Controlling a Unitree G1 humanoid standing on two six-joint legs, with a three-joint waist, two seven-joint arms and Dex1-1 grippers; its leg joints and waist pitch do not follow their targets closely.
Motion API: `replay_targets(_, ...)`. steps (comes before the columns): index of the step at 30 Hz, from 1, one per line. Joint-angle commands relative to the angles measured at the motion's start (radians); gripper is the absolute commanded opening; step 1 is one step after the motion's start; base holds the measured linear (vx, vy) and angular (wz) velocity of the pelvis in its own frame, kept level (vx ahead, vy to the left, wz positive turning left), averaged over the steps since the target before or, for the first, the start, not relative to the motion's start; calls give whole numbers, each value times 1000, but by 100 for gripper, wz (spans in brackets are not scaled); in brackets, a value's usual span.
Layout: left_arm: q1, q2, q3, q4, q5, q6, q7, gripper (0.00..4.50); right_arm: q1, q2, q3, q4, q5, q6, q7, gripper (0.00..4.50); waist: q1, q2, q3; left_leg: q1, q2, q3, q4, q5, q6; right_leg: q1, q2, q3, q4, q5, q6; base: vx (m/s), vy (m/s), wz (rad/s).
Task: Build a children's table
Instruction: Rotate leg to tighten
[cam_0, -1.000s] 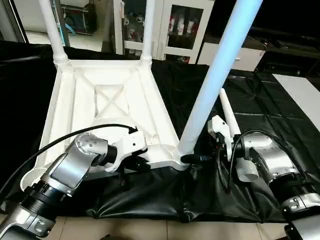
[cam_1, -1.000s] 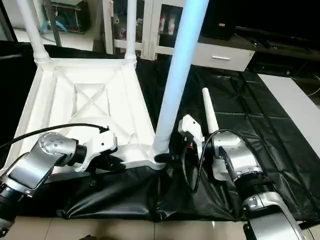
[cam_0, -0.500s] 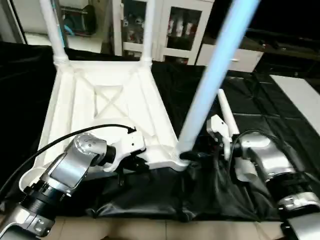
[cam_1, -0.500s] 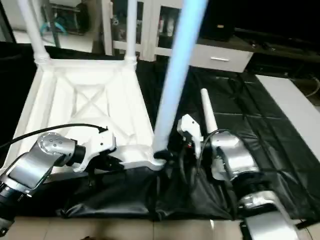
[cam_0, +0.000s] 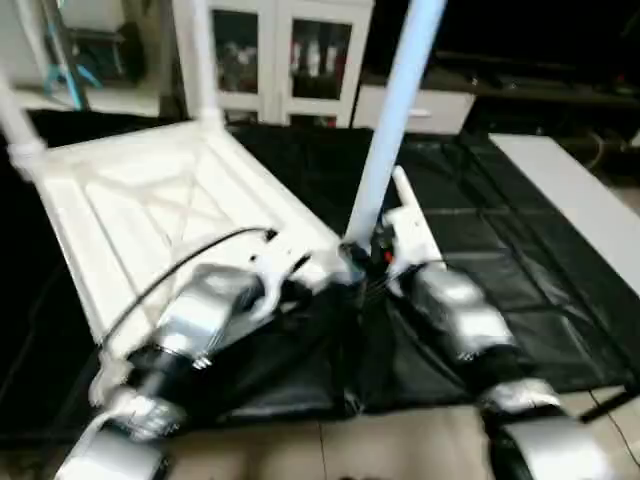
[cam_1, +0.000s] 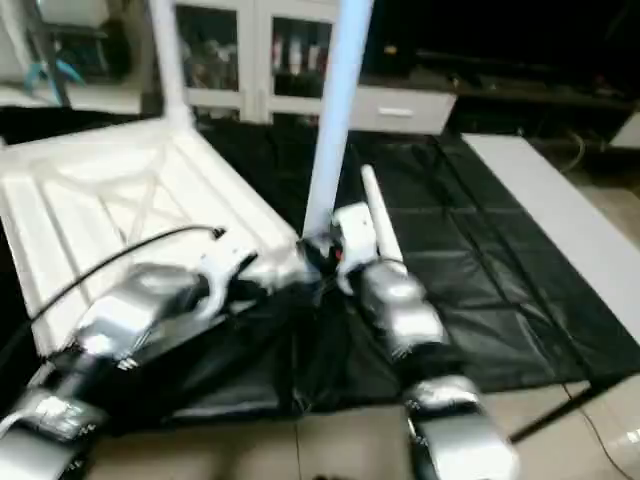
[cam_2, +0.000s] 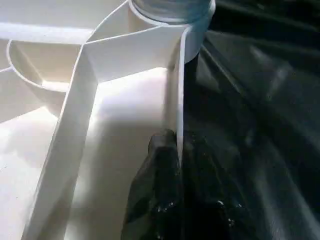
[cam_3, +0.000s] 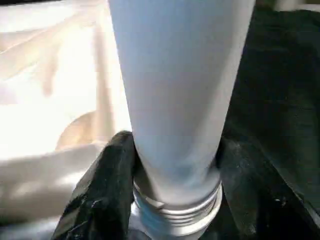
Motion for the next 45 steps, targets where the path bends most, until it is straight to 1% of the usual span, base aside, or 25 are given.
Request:
replay_targets(1, -63, -65, 33, 11, -5, -70, 108, 0, 30, 78, 45, 96, -23, 30, -44, 207, -14, 18, -39, 14, 22, -7, -101, -648, -17, 38, -34, -5, -81, -587, -52, 0, 0, 0)
replay_targets(2, -73, -71, 33, 21, 4, -85, 137, 0, 24, 97, 50, 103, -30, 14, -52, 207, -13, 20, -30, 28, 30, -3, -115, -731, -16, 33, -27, -5, -72, -556, -62, 0, 0, 0)
replay_targets(4, -77, -68, 29, 22, 10, -94, 145, 0, 19, 108, 51, 105, -27, 0, -33, 206, -15, 20, -29, 30, 29, -2, -118, -761, -17, 34, -28, -8, -69, -561, -61, 0, 0, 0)
replay_targets(5, -76, -64, 27, 20, 12, -95, 144, 0, 18, 113, 51, 102, -24, -11, -9, 206, -15, 19, -30, 22, 29, -3, -120, -757, -21, 44, -36, -5, -64, -571, -56, 0, 0, 0)
replay_targets(8, -65, -46, 19, 12, 21, -93, 128, 0, 20, 111, 57, 78, -23, -42, 65, 206, -16, 12, -30, 33, 9, 1, -92, -684, -21, 26, -58, -19, -105, -702, -26, 0, 0, 0)
replay_targets(9, -64, -45, 19, 12, 22, -93, 128, 0, 20, 111, 57, 77, -24, -46, 68, 206, -15, 14, -30, 30, 7, 0, -85, -646, -19, 31, -63, -30, -116, -732, -9, 0, 0, 0)
replay_targets(10, -58, -37, 16, 9, 24, -92, 121, 0, 29, 105, 50, 54, 0, -41, 131, 260, -15, 17, -32, 24, 13, -1, -92, -641, -13, 42, -60, -34, -113, -703, -5, 0, 0, 0)
replay_targets(13, -37, -9, 4, -16, 18, -93, 82, 0, 62, 67, 28, -27, 49, -37, 213, 278, -12, 22, -27, 9, 27, -6, -115, -681, -13, 53, -57, -27, -92, -644, -15, 0, 0, 0)
replay_targets(14, -15, 20, -16, -51, 11, -102, 30, 0, 93, 27, 22, -114, 77, -23, 249, 292, -24, 23, -27, -12, 27, -16, -122, -676, -23, 71, -63, -35, -89, -662, -15, 0, 0, 0)
replay_targets(16, -15, 20, -16, -51, 11, -102, 30, 0, 93, 27, 22, -114, 77, -23, 249, 316, -22, 22, -30, -16, 33, -18, -123, -661, -28, 72, -71, -19, -76, -633, -35, 0, 0, 0)
replay_targets(17, -5, 30, -23, -67, 3, -101, 5, 0, 104, 14, 22, -146, 85, -13, 261, 322, -17, 24, -30, 7, 25, -10, -108, -632, -31, 47, -78, -14, -92, -638, -60, 0, 0, 0)
replay_targets(18, 27, 61, -38, -116, -28, -88, -74, 0, 135, -41, 32, -234, 94, 16, 305, 322, -14, 18, -33, 15, 15, -3, -97, -588, -28, 36, -83, -9, -100, -638, -73, 0, 0, 0)
replay_targets(19, 27, 61, -38, -116, -28, -88, -74, 0, 135, -41, 32, -234, 94, 16, 305, 329, -2, 9, -36, -2, 12, 3, -96, -471, -15, 46, -87, 3, -91, -617, -88, 0, 0, 0)
replay_targets(20, 57, 103, -64, -156, -47, -95, -151, 0, 164, -103, 46, -317, 94, 46, 369, 343, 18, 13, -42, -9, 16, 9, -98, -370, -6, 45, -83, 17, -75, -540, -110, 0, 0, 0)
replay_targets(21, 78, 139, -87, -178, -52, -105, -203, 0, 185, -153, 59, -372, 91, 65, 427, 356, 33, 21, -40, -2, 22, 18, -99, -323, 5, 32, -70, 26, -65, -442, -140, 0, 0, 0)
replay_targets(23, 99, 184, -113, -195, -50, -116, -256, 0, 213, -223, 76, -435, 91, 92, 510, 370, 39, 9, -40, -13, 21, 28, -99, -287, 15, 32, -59, 37, -46, -384, -156, 27, -5, 5)
replay_targets(25, 111, 214, -124, -202, -48, -117, -283, 0, 240, -287, 92, -494, 98, 128, 592, 375, 52, 7, -42, -4, 22, 41, -92, -280, 25, 18, -56, 51, -37, -388, -162, 63, -13, 11)
replay_targets(27, 123, 245, -129, -207, -44, -126, -308, 0, 283, -375, 114, -575, 112, 156, 708, 395, 71, 4, -44, 4, 22, 55, -83, -225, 45, 12, -45, 68, -21, -305, -185, 82, -17, 17)
replay_targets(30, 137, 287, -138, -212, -40, -139, -350, 0, 331, -485, 139, -660, 134, 180, 839, 411, 86, -2, -49, -9, 20, 64, -76, -142, 68, 26, -39, 81, 7, -194, -214, 79, -4, 7)
replay_targets(31, 141, 298, -139, -215, -40, -140, -361, 0, 340, -513, 143, -680, 143, 193, 867, 425, 84, -3, -47, -15, 19, 64, -79, -141, 69, 29, -38, 81, 8, -199, -212, 57, 7, -4)
replay_targets(32, 150, 330, -150, -227, -48, -158, -392, 0, 351, -560, 142, -722, 162, 227, 904, 437, 89, 3, -51, -5, 18, 65, -75, -146, 66, 29, -37, 83, 7, -204, -208, 0, 0, 0)
replay_targets(35, 155, 354, -161, -236, -54, -168, -420, 0, 347, -579, 140, -728, 153, 232, 916, 446, 84, 0, -52, -6, 19, 66, -77, -155, 54, 30, -36, 83, 7, -201, -209, 0, 0, 0)
replay_targets(40, 187, 390, -181, -307, -90, -194, -512, 0, 309, -569, 144, -681, 111, 190, 874, 446, 80, -7, -50, 1, 21, 63, -82, -250, 6, 24, -38, 82, -6, -335, -178, 0, 0, 0)
replay_targets(43, 195, 400, -192, -333, -106, -192, -543, 0, 304, -573, 165, -687, 116, 200, 894, 446, 83, -5, -53, 10, 23, 64, -80, -247, 5, 18, -34, 84, -3, -291, -190, 0, 0, 0)
replay_targets(45, 197, 406, -201, -346, -112, -192, -560, 0, 293, -570, 177, -673, 105, 192, 905, 446, 85, -11, -53, 5, 22, 65, -80, -225, 11, 23, -30, 84, 5, -246, -203, 0, 0, 0)
